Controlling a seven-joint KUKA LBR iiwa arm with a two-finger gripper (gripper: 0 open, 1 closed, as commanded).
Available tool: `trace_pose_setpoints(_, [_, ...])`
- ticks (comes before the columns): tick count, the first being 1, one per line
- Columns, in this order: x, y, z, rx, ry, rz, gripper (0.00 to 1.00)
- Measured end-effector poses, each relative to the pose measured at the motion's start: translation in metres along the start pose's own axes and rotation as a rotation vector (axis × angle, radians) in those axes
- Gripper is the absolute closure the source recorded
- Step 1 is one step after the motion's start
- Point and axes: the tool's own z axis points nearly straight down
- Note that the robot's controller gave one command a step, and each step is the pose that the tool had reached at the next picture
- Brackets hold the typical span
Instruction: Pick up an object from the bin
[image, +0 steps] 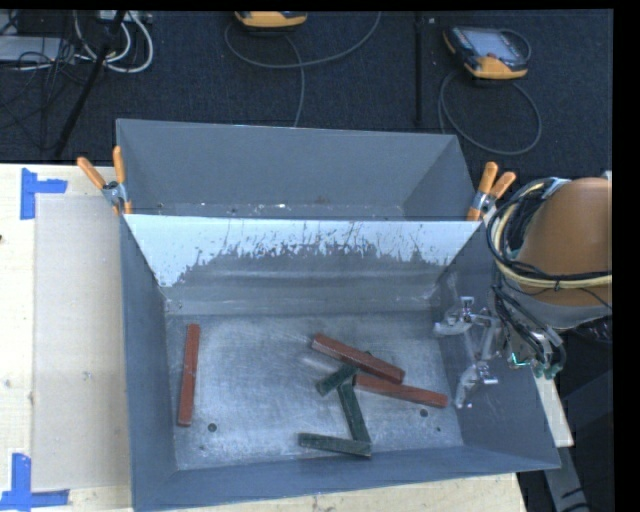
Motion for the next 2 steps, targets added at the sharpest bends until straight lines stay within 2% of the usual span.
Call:
trace_pose_setpoints(1, [0.0051,0.0165,0.1153,0.001,-0.003,0.018,1.0])
trace_pose_setpoints(2, [0.005,0.0166,0.1153,0.001,-0.003,0.017,1.0])
